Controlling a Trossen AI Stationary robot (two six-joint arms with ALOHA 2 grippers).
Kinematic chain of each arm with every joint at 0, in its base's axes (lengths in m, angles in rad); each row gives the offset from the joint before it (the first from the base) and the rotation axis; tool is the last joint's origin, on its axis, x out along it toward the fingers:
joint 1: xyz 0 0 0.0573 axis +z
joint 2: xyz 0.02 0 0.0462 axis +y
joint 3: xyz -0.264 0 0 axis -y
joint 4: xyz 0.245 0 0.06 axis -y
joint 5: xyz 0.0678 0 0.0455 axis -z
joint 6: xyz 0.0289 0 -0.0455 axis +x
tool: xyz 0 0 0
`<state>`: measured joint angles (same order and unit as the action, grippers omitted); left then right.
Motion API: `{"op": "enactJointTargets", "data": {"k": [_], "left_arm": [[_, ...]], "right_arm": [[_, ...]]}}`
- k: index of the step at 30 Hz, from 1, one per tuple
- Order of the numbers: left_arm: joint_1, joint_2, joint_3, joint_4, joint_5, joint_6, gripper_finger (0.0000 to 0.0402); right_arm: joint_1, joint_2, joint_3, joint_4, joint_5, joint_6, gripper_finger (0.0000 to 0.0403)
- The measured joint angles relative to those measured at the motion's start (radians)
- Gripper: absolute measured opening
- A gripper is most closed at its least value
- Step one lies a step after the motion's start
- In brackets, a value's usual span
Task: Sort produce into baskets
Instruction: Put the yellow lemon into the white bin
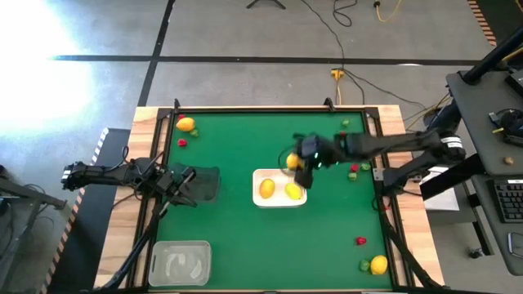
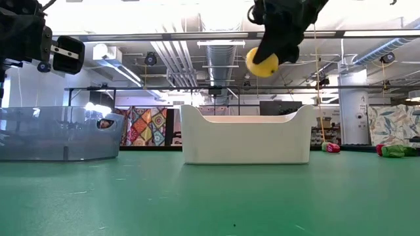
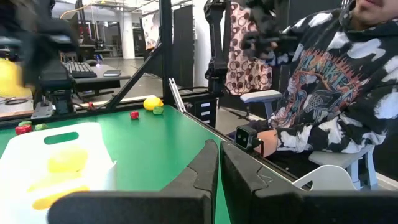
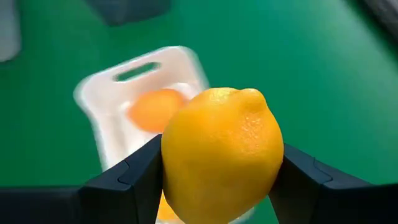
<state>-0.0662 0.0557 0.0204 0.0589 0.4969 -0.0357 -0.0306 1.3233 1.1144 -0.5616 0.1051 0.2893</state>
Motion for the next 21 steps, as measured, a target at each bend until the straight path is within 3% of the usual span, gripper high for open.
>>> {"op": "enactJointTargets", "data": {"k": [6,15,21], "left_arm": [[0.000,0.000,0.000,0.000,0.000,0.000,0.0002],[0.000,0.000,0.000,0.000,0.000,0.000,0.0002],[0.000,0.000,0.000,0.000,0.000,0.000,0.0002]], "right_arm": [[0.045,0.125,-0.042,0.153,0.001,-0.006,0.0221],[0.046,0.313,-0.010,0.155,0.001,-0.058,0.0221],[0.046,0.364,0.011,0.161,0.002,-0.066,0.0221]]}}
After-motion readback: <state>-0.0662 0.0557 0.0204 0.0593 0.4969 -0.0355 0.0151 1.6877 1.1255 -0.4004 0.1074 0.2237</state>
